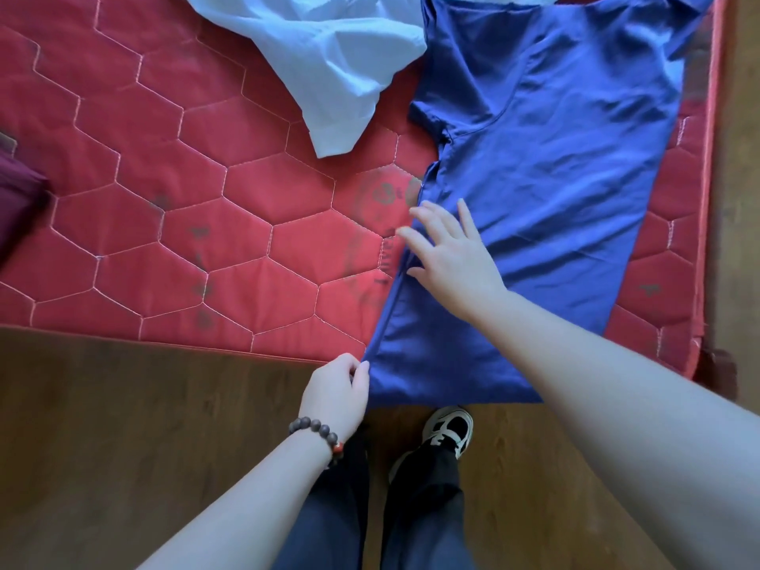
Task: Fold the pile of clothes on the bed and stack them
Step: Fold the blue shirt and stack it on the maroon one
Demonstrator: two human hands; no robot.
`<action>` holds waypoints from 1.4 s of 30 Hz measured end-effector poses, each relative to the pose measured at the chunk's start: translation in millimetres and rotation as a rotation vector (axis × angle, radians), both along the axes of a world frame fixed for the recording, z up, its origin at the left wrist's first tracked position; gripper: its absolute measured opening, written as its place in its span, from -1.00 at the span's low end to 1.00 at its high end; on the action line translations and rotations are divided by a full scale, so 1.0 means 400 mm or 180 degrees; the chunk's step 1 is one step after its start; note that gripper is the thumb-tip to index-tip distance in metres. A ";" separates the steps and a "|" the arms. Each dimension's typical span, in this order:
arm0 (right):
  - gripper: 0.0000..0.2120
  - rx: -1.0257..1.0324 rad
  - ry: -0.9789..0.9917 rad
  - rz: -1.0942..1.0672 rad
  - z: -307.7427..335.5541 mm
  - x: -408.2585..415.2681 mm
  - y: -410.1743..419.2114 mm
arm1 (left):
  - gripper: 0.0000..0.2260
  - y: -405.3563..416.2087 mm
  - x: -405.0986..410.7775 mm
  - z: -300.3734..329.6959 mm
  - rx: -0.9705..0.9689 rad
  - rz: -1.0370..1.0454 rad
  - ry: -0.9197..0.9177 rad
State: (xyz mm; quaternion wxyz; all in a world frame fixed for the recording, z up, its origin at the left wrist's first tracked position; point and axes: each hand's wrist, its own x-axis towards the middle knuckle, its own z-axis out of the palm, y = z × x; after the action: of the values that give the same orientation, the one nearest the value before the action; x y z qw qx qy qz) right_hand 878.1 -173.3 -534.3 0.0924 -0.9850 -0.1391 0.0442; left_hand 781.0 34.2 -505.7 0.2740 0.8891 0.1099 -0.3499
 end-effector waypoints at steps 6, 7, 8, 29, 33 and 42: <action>-0.28 -0.0298 0.0465 -0.0922 -0.031 -0.095 0.007 | -0.86 -0.048 0.040 0.014 -0.0294 0.0060 -0.0448; -0.29 -0.0346 0.0536 -0.0935 -0.035 -0.098 0.010 | -0.84 -0.063 0.054 0.014 -0.0341 0.0054 -0.0448; -0.30 -0.0368 0.0585 -0.0949 -0.036 -0.099 0.014 | -0.82 -0.079 0.071 0.012 -0.0334 0.0009 -0.0452; -0.38 -0.0340 0.0447 -0.1359 -0.057 -0.165 -0.113 | -0.34 -0.280 0.223 -0.097 0.0245 -0.2803 -0.1638; -0.37 -0.0395 0.0403 -0.2091 -0.070 -0.242 -0.180 | -0.32 -0.239 0.225 -0.137 0.0887 -0.2828 -0.1787; -0.37 -0.0456 0.0555 -0.2479 -0.035 -0.282 -0.206 | -0.33 -0.280 0.223 -0.076 0.1145 -0.2395 -0.1724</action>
State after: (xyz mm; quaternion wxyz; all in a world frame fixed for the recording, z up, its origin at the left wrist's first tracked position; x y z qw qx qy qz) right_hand 765.3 -255.7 -548.1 0.0447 -0.9605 0.2562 0.0989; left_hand 870.1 -77.7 -536.2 -0.0103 0.9593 -0.2351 -0.1564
